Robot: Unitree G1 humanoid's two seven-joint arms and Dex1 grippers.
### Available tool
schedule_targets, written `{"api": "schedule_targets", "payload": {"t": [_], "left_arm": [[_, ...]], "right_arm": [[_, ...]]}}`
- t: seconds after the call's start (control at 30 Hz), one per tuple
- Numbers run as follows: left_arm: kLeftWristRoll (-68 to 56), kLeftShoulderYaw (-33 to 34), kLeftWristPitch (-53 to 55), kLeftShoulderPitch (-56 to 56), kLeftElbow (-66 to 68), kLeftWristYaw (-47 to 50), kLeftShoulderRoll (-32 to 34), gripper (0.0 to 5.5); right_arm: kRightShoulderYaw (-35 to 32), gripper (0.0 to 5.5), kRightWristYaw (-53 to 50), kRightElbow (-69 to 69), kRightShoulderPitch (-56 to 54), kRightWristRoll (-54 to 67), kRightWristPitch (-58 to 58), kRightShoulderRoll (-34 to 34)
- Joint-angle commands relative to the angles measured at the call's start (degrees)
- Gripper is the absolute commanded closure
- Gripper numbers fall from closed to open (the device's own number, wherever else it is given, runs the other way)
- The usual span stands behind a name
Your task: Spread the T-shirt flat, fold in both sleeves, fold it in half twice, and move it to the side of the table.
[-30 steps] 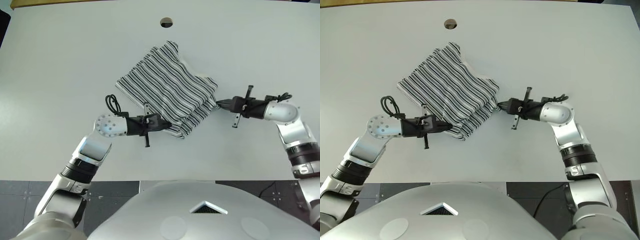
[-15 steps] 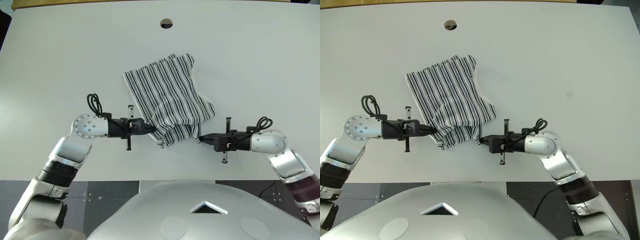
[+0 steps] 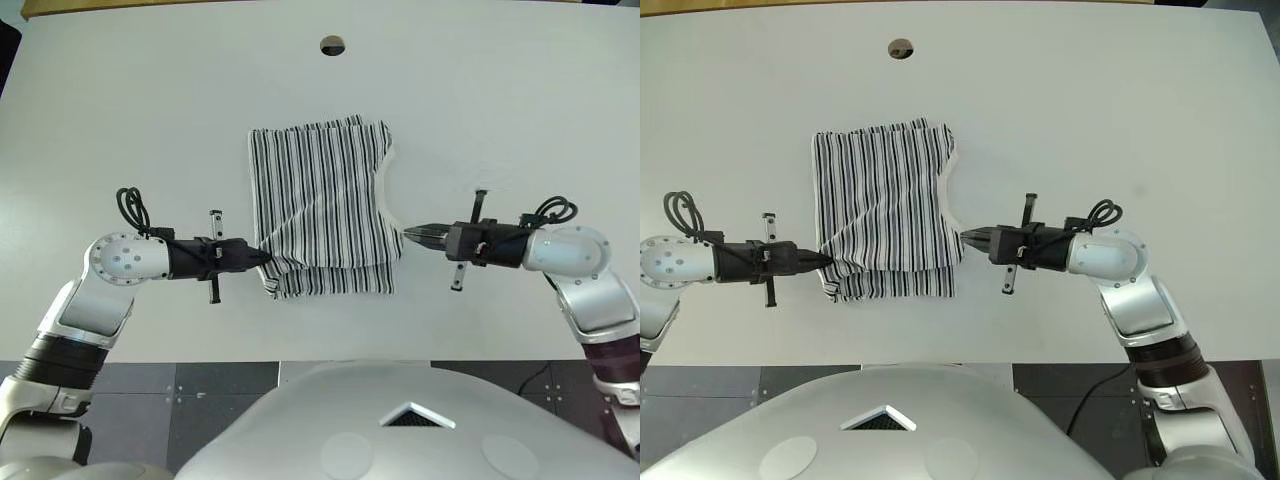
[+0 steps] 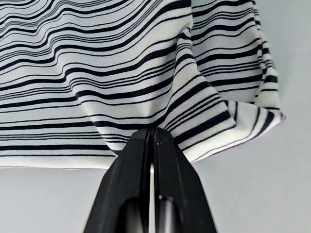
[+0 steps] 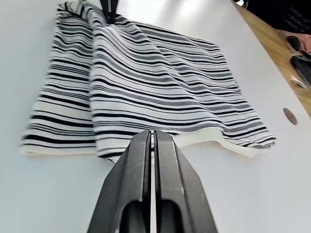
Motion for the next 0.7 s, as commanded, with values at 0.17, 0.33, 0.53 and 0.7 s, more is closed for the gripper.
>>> {"api": "schedule_targets", "payload": {"t": [0.17,0.33,0.53,0.7], "left_arm": [[1.85,4.57,-0.32,1.56,2.63,2.65,0.91,5.4],[-11.0,12.87,0.14,6.54,-3.23,2.88,-3.15,4.9],[-14.35,19.03,-0.53,12.12,-4.7,5.31,-5.95,3.91],[3.94,18.29,-10.42,15.39,3.23,11.88,-2.74,3.02]], "right_arm": [[2.16,4.69,-3.27,6.9,-2.36,-8.54,-10.83,0.19],[2.82,3.77,-3.17,9.65,-1.84,-11.82,-15.15,-1.7],[3.12,2.64,-6.39,11.08,-0.87,-20.31,-22.46,-5.53],[5.93,2.0,-15.65,12.95,-1.67,-34.9,-33.06,-5.82]]}}
